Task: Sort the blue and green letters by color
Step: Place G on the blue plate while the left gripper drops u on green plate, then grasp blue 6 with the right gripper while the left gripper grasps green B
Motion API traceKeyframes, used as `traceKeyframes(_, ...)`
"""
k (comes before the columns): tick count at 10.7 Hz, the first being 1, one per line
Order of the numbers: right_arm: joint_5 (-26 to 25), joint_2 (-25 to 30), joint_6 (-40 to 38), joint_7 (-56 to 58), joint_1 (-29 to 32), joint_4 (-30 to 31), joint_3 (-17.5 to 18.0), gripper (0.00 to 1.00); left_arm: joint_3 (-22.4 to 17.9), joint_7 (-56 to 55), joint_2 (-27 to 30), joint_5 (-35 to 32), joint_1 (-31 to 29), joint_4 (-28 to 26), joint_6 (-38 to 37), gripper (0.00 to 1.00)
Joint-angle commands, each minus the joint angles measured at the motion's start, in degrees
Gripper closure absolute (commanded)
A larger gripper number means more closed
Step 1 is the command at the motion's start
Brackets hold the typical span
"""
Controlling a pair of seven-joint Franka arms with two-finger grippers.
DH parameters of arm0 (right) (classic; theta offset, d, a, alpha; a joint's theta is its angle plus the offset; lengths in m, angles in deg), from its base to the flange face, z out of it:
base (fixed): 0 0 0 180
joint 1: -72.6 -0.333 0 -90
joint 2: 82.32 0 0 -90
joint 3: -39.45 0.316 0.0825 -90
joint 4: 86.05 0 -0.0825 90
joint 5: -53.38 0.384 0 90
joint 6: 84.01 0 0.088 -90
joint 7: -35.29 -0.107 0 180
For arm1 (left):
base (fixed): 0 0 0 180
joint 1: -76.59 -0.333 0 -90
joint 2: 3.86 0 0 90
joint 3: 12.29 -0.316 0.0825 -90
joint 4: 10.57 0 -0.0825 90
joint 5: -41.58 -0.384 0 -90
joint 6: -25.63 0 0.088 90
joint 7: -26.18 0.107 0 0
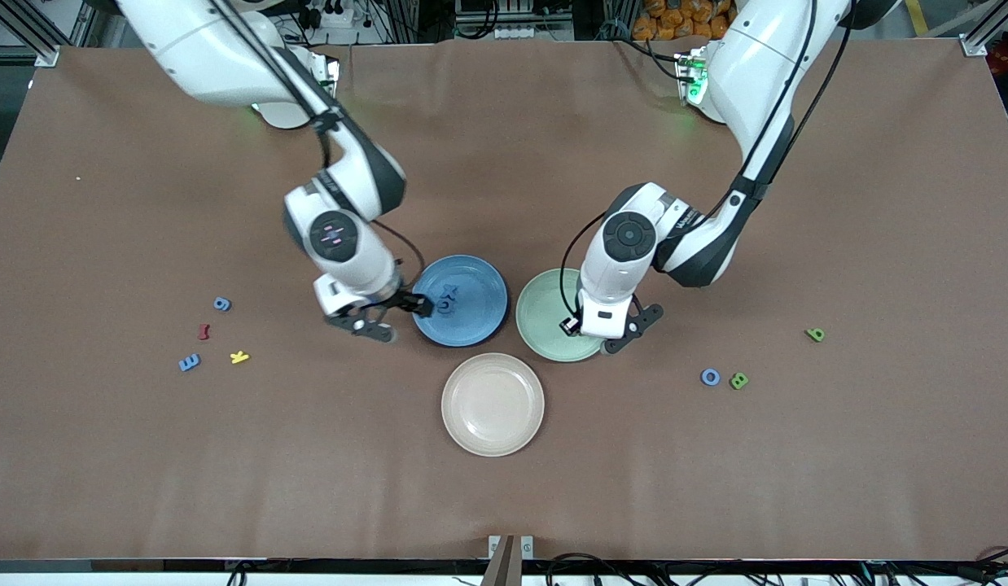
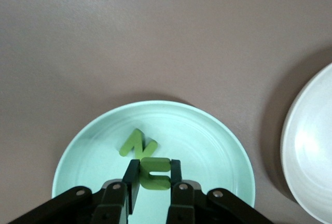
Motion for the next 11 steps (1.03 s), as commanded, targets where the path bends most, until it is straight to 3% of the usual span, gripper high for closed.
traceKeyframes(1,-0.03,5.19,-7.96,17.76,14.60,3.13,4.53,0.00,-1.17,-0.42,-0.58,0.42,1.16,2.00,-1.28,0.01)
traceKeyframes(5,-3.89,7.03,-6.48,31.86,25.70,9.02,4.54,0.00,-1.08,1.95,2.05,-0.90,-2.52,0.34,-1.97,0.00)
traceKeyframes(7,-4.43,8.53,-5.68,37.48,31.14,11.75,4.54,0.01,0.40,9.83,3.37,-1.16,-7.95,0.33,-6.44,0.00)
traceKeyframes(9,-4.43,9.85,-4.63,42.40,35.28,13.68,4.54,0.10,2.51,16.96,4.25,-1.16,-15.59,0.33,-8.39,0.00)
traceKeyframes(11,-4.78,10.55,2.80,46.97,39.41,18.33,4.54,0.15,2.61,19.71,4.00,-1.25,-21.06,0.42,-8.66,0.00)
